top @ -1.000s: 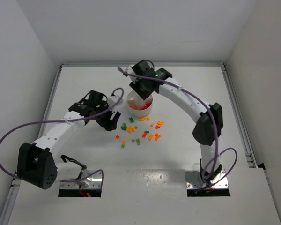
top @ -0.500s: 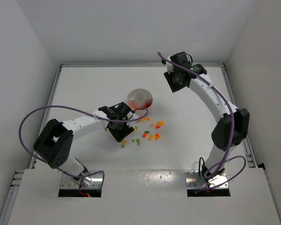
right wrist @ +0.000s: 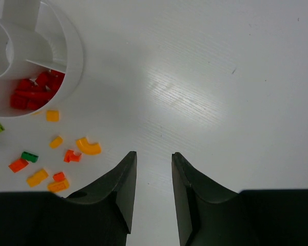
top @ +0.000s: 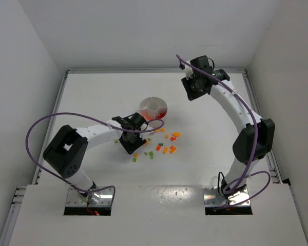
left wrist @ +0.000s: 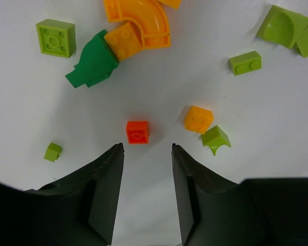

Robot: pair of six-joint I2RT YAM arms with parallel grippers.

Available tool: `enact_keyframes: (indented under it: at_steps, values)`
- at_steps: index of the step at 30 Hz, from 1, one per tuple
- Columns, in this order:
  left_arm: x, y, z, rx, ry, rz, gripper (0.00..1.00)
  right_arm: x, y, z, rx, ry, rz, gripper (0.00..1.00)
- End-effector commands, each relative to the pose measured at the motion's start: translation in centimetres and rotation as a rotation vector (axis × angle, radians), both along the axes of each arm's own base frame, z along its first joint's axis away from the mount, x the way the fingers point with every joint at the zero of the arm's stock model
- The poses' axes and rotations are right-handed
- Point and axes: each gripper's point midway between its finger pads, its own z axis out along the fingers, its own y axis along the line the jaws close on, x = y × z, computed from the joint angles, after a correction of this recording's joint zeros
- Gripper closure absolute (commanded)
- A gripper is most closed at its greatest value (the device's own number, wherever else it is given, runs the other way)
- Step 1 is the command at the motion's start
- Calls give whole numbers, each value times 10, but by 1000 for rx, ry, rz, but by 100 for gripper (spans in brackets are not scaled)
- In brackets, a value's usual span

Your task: Sort the legos into containers by color

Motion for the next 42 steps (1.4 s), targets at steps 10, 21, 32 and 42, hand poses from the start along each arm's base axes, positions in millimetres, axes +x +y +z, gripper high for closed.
enact_keyframes:
  at_steps: [10,21,32,42]
  values:
    - [26,7,-17,-8,18,69,53,0,1,24,45,-55,-7,66]
    - [20,3,-20,-56,73,16,78,4,4,16,37,-27,6,66]
    - [76,-43,119,-421,-156,44,94,-32,16,-15,111,84,88,66]
    - [131,-60,153,-526,-187,203,94,-74,20,-51,150,230,164,69]
